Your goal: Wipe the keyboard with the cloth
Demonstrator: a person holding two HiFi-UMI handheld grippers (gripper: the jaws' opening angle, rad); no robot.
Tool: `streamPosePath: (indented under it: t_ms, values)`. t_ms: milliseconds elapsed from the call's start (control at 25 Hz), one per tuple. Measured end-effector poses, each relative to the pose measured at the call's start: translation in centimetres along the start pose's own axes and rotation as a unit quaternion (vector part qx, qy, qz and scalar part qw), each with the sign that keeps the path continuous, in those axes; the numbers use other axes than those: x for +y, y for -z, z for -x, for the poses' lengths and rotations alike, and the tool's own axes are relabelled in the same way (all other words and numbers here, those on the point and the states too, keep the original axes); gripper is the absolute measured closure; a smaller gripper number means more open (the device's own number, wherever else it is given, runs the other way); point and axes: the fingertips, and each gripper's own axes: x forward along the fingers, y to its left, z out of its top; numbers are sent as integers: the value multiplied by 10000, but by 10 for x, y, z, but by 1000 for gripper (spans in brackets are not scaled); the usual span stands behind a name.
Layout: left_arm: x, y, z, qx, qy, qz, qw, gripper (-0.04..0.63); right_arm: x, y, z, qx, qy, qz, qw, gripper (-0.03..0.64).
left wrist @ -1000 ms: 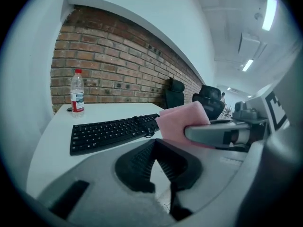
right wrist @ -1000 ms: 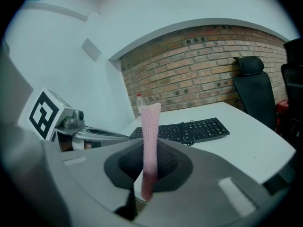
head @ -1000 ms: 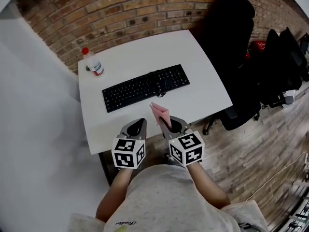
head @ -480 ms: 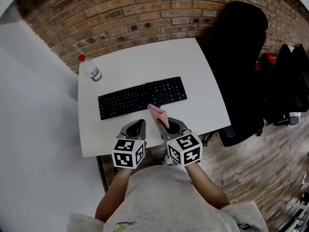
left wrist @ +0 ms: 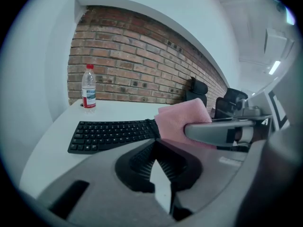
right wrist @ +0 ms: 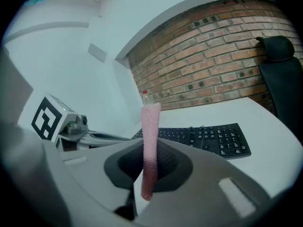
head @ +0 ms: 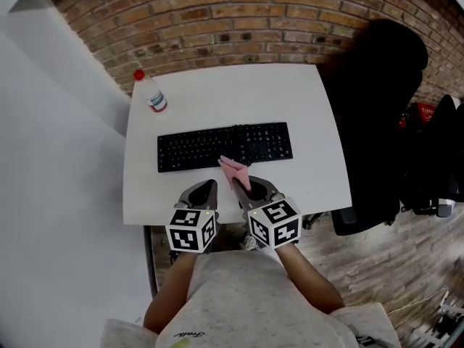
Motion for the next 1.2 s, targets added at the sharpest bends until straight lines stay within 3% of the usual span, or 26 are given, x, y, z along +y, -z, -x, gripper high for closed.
streamPosePath:
  t_ms: [800, 1200]
  values:
    - [185, -20, 8, 4, -214, 421, 9989, 600, 76, -33, -175, 339, -378, -181, 9985, 594]
    - [252, -24, 8, 109, -143, 609, 9980, 600, 99, -39, -257, 530, -480, -925, 9931, 594]
